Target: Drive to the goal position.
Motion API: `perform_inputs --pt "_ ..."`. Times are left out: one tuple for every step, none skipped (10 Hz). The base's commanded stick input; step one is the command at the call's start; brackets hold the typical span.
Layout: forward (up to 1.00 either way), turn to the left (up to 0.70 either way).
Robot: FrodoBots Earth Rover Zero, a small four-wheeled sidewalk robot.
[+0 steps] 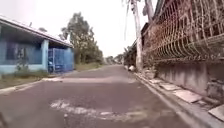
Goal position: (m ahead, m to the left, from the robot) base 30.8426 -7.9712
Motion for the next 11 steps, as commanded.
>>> perform_inputs --pt "0.70 0.00" --pt "0.70 0.00" --pt "0.70 0.00" --pt "0.70 0.00" --pt "0.70 0.00" --pt "0.70 0.00" --pt "0.70 0.00" --pt "0.70 0.00" --pt "0.70 0.00" --pt "0.70 0.00" --pt "0.70 0.01"
